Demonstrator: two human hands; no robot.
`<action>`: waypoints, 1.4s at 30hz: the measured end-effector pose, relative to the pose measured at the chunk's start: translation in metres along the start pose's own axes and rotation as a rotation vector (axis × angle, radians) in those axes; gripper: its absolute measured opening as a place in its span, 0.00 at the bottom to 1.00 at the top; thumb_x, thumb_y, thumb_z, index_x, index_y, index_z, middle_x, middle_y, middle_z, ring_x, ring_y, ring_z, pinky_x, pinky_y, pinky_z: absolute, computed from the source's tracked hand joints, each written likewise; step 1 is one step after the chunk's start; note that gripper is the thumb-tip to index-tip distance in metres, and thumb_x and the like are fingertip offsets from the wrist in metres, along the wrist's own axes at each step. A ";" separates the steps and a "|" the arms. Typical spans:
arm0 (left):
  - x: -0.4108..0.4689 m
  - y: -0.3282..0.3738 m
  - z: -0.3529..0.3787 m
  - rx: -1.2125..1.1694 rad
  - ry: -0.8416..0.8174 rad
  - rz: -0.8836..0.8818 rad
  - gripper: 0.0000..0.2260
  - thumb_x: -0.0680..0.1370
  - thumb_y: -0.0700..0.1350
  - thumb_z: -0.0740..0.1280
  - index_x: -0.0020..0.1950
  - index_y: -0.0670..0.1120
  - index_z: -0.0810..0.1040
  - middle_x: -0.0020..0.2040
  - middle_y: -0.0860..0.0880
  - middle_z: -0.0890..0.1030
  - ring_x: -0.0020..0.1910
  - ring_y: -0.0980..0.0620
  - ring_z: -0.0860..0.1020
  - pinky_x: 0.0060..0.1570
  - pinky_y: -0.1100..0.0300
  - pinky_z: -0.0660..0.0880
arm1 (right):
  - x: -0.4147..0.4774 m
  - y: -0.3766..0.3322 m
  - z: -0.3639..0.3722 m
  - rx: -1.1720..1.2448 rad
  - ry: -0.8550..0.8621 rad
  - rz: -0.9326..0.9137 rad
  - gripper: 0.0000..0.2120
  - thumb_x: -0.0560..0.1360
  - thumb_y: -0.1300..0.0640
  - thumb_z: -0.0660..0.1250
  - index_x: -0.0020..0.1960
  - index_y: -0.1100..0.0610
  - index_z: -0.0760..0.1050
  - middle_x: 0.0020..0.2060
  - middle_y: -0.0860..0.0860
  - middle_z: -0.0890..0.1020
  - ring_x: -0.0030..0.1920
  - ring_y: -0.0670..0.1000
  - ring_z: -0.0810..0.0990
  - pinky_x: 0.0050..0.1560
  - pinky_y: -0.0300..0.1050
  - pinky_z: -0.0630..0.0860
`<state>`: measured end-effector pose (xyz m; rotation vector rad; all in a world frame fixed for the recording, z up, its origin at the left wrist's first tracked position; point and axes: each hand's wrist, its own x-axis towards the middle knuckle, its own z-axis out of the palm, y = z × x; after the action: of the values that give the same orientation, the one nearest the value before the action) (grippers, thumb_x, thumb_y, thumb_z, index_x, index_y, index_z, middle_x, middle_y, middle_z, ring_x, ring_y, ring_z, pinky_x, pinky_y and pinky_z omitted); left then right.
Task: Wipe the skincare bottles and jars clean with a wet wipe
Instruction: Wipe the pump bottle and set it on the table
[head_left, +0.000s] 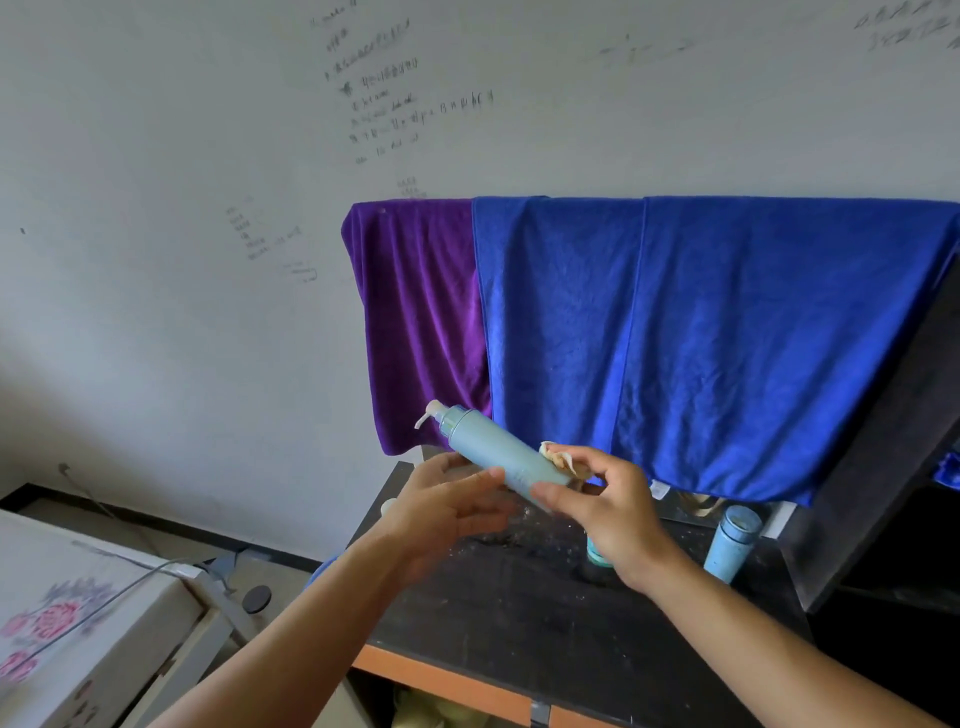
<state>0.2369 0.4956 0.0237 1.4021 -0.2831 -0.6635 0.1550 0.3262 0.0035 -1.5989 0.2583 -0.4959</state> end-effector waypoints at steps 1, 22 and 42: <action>-0.002 -0.001 -0.002 0.174 0.041 0.036 0.19 0.73 0.41 0.73 0.62 0.39 0.73 0.48 0.39 0.84 0.46 0.42 0.83 0.46 0.48 0.81 | 0.002 -0.001 -0.003 0.091 0.001 0.063 0.17 0.64 0.64 0.77 0.52 0.55 0.82 0.50 0.49 0.84 0.50 0.47 0.82 0.50 0.52 0.81; 0.018 -0.005 -0.015 1.380 0.141 0.566 0.17 0.65 0.55 0.70 0.51 0.50 0.79 0.46 0.52 0.80 0.44 0.48 0.79 0.42 0.50 0.76 | -0.003 -0.007 0.008 -1.002 -0.329 -0.831 0.16 0.75 0.57 0.65 0.62 0.53 0.74 0.61 0.49 0.75 0.60 0.50 0.74 0.64 0.45 0.69; 0.011 -0.036 -0.023 0.777 0.074 0.429 0.19 0.65 0.50 0.78 0.53 0.56 0.77 0.45 0.57 0.79 0.46 0.56 0.78 0.44 0.58 0.75 | -0.001 -0.014 -0.006 -0.562 0.048 -0.701 0.15 0.73 0.72 0.64 0.56 0.60 0.80 0.55 0.47 0.81 0.56 0.39 0.79 0.58 0.36 0.75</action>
<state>0.2489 0.5067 -0.0174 2.0092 -0.8167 -0.1288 0.1494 0.3233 0.0171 -2.2273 -0.1622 -1.0662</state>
